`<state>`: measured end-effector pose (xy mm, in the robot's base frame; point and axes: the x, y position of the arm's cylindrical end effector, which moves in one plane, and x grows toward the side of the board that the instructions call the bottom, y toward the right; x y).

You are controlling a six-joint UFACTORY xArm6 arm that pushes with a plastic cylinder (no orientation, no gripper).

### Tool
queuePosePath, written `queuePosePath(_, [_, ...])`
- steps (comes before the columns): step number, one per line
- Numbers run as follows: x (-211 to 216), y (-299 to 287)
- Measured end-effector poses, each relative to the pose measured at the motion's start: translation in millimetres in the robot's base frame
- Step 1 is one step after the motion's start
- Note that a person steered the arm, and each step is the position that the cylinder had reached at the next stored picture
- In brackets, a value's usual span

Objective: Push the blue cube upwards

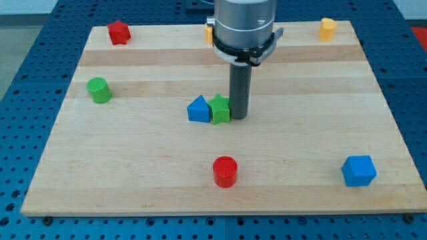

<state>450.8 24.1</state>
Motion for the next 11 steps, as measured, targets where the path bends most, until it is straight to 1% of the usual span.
queuePosePath(1, [-2, -4])
queuePosePath(2, [-2, 15])
queuePosePath(4, [1, 218])
queuePosePath(5, [25, 306])
queuePosePath(6, [41, 321])
queuePosePath(8, [153, 309])
queuePosePath(9, [160, 253])
queuePosePath(11, [114, 121])
